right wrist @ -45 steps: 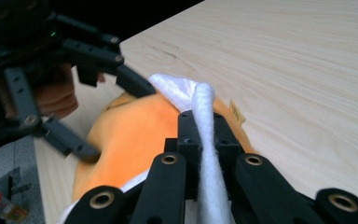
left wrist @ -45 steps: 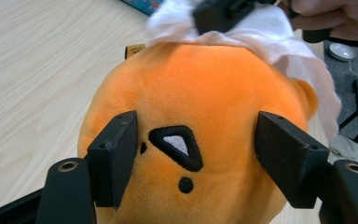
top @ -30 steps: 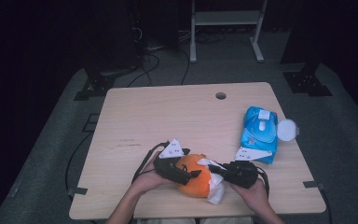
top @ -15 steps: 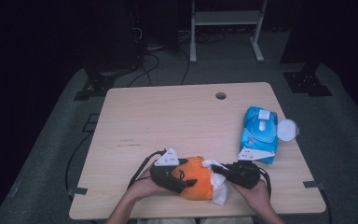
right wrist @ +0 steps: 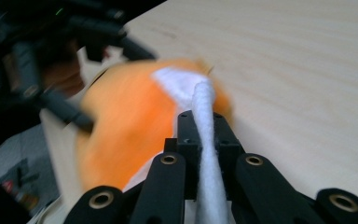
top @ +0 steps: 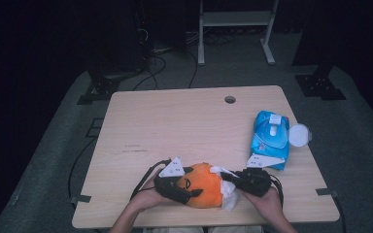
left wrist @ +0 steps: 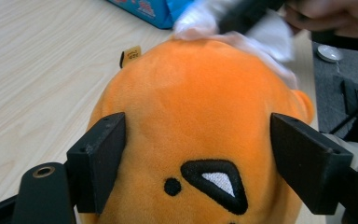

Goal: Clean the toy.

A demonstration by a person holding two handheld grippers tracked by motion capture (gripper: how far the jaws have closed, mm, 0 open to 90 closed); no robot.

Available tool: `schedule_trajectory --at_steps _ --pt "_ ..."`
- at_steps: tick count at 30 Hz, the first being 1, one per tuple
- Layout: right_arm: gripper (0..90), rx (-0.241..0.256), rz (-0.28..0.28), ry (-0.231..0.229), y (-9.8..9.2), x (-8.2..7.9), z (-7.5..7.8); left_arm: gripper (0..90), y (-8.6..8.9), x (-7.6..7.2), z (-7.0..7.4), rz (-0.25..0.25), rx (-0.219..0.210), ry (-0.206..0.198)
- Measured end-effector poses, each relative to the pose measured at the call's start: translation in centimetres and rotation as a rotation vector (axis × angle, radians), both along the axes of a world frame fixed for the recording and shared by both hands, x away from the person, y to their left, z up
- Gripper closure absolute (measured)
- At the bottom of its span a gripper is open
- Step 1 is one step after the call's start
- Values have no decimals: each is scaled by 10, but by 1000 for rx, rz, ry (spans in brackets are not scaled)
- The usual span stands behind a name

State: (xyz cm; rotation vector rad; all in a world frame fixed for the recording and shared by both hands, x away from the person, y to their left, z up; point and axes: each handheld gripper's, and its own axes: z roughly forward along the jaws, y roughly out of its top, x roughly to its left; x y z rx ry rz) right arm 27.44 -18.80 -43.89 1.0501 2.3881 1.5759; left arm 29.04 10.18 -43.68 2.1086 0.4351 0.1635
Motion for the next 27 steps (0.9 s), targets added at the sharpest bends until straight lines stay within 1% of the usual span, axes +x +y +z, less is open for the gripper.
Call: schedule_trajectory --at_steps 2,5,7,8,9,10,11,12,13,14,15,16,17,18,21,22,23,24,26,27 --pt "844 5 32 5 2 -10 -2 214 0 -1 0 14 -2 -1" --pt "843 17 98 1 10 -27 -1 213 -1 -1 0 26 -5 0" --pt "841 0 130 -13 18 -33 0 199 -2 -2 4 14 -2 -1" --pt "841 -18 135 -27 21 -33 0 189 0 -3 7 7 -12 -3" --pt "841 -25 134 -33 21 -32 -1 174 4 -3 10 1 -33 -2" --pt "841 -25 119 -30 19 -29 -1 173 10 -3 13 2 -47 -1" --pt "840 -27 97 -28 16 -27 -2 172 16 -2 15 6 -52 3" --pt "838 -28 77 -27 11 -23 -2 172 21 -2 14 9 -53 9" --pt "838 -22 56 -19 7 -20 -2 173 25 -1 12 15 -40 17" --pt "838 -18 40 -17 3 -18 -2 178 26 0 8 26 -25 29" --pt "838 -18 34 -21 1 -17 -1 197 27 1 4 31 -25 41" --pt "840 -16 36 -26 1 -16 0 219 26 2 0 28 -35 46" --pt "842 -15 45 -32 4 -17 2 245 24 1 -1 22 -47 39" --pt "842 -28 68 -48 11 -18 4 269 21 0 0 17 -45 35" --pt "843 -54 125 -91 33 -18 10 305 9 -3 5 2 -27 0" --pt "843 -70 134 -111 41 -18 12 306 7 -4 6 3 -8 -16" --pt "843 -85 136 -131 47 -17 15 306 7 -4 6 10 -8 -15" --pt "844 -96 136 -150 49 -15 17 306 9 -3 5 14 -24 -4" --pt "844 -110 113 -171 45 -9 20 287 13 0 3 24 -41 9" --pt "844 -110 94 -173 40 -5 19 258 16 1 3 42 -53 15"
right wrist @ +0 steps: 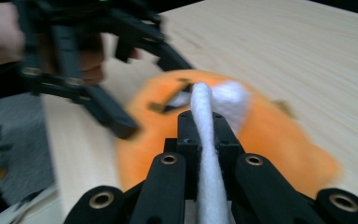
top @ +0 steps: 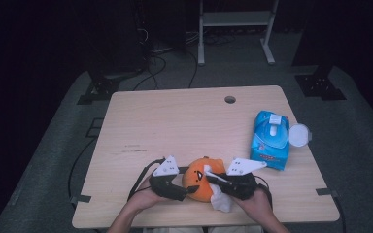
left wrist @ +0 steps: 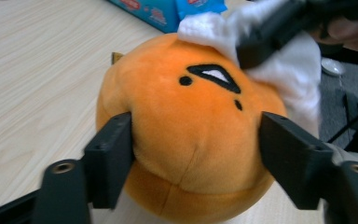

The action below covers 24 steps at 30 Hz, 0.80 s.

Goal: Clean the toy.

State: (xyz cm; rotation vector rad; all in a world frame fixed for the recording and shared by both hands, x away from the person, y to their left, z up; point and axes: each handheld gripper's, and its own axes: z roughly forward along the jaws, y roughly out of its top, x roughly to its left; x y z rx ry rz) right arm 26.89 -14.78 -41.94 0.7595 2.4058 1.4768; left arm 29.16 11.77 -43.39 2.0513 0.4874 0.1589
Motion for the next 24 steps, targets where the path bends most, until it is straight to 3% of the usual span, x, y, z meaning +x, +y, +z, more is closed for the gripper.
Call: schedule_trajectory --at_steps 2,6,9,11,12,17,21,24 --pt "843 11 -41 10 -12 4 -2 229 1 1 1 12 -8 5" --pt "845 30 -56 29 -21 -1 -6 304 -7 1 1 12 3 -14" --pt "846 25 31 34 -9 -11 -7 335 -12 0 2 -7 7 -20" --pt "846 -13 81 6 6 -14 -5 341 -16 -2 3 -26 24 -40" --pt "847 -7 90 0 12 -13 -2 357 -17 -3 2 -26 37 -54" --pt "845 30 29 -29 14 7 10 358 -12 -5 0 -45 40 -51" --pt "842 28 -57 20 -7 19 2 317 -7 -5 -3 -26 21 -40" --pt "846 42 -73 48 -18 13 -5 266 -7 -5 -3 -12 20 -35"
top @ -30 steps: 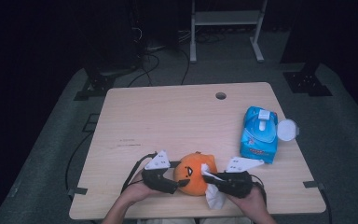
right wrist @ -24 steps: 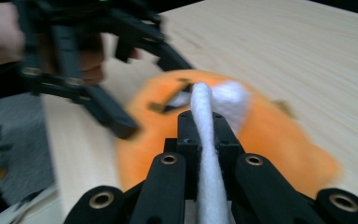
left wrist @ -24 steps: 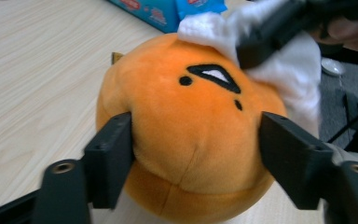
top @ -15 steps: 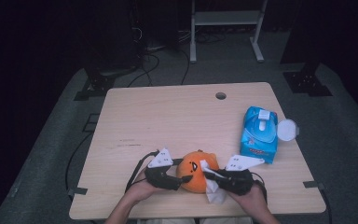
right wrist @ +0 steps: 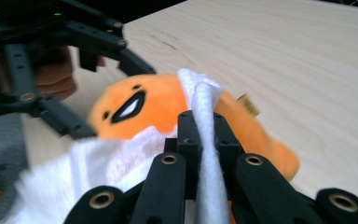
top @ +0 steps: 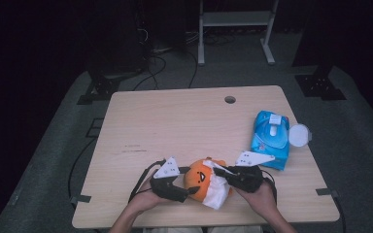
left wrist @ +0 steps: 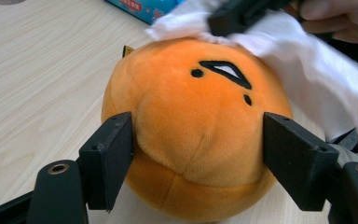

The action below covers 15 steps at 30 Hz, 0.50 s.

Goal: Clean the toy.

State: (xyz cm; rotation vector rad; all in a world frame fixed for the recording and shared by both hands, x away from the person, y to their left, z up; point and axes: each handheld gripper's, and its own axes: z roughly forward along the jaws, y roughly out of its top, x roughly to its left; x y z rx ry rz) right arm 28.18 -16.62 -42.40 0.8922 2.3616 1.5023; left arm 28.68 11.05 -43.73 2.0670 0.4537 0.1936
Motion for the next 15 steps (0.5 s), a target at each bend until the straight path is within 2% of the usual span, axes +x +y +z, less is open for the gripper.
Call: schedule_trajectory --at_steps 3,6,9,11,13,15 --pt "846 23 35 12 6 -8 4 312 -4 -4 0 -25 19 -23" --pt "847 16 91 0 25 -9 12 335 -8 -10 0 -54 46 -60" --pt "847 -4 113 15 47 1 16 343 -10 -17 0 -89 88 -107" --pt "847 -18 105 29 56 12 16 343 -10 -21 -1 -104 99 -122" --pt "846 -53 87 44 59 22 14 342 -8 -21 -1 -106 105 -124" --pt "846 -65 67 61 54 32 12 343 -6 -21 -2 -107 97 -117"
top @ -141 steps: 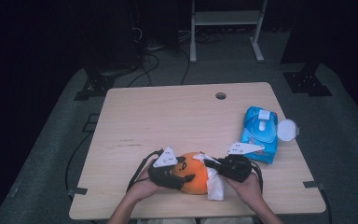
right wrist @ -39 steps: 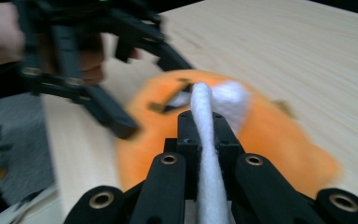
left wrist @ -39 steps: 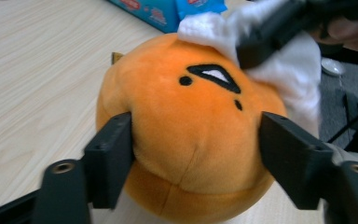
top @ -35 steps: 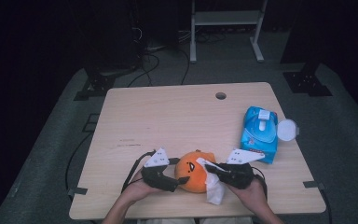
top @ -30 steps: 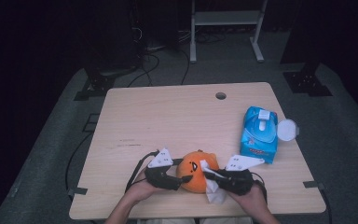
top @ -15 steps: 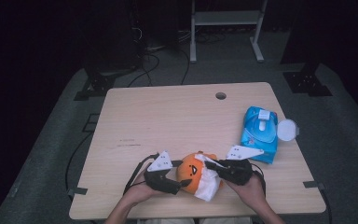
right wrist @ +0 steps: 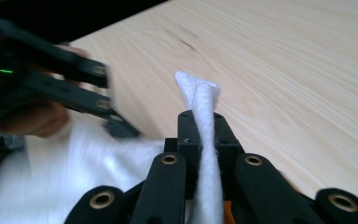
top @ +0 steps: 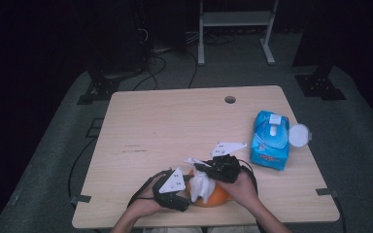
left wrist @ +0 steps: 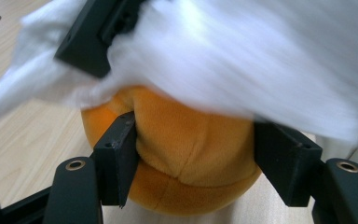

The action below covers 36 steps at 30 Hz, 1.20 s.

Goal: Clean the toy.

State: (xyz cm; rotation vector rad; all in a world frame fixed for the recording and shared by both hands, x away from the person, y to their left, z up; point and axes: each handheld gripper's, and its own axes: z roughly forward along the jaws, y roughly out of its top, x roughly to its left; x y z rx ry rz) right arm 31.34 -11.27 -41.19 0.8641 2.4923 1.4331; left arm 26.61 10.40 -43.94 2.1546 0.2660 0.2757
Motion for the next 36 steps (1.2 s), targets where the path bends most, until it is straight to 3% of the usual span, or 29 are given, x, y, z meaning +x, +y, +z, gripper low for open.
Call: schedule_trajectory --at_steps 6,13,16,21,24,28,36 --pt "845 -39 -74 14 -31 9 -2 337 1 0 0 4 -1 -2" --pt "845 -24 -107 -13 -56 -15 -4 322 1 5 -1 50 -34 39" --pt "844 -16 -106 -22 -63 -27 -6 320 3 7 -1 56 -35 53" --pt "844 2 -40 -40 -66 -40 -11 316 4 8 -2 60 -30 56" --pt "842 16 -28 -22 -72 -42 -16 316 6 9 -2 67 -39 67" --pt "841 18 -46 10 -84 -42 -24 316 8 12 -3 75 -44 83" --pt "838 -37 -94 26 -103 -41 -29 297 11 13 -3 88 -42 102"
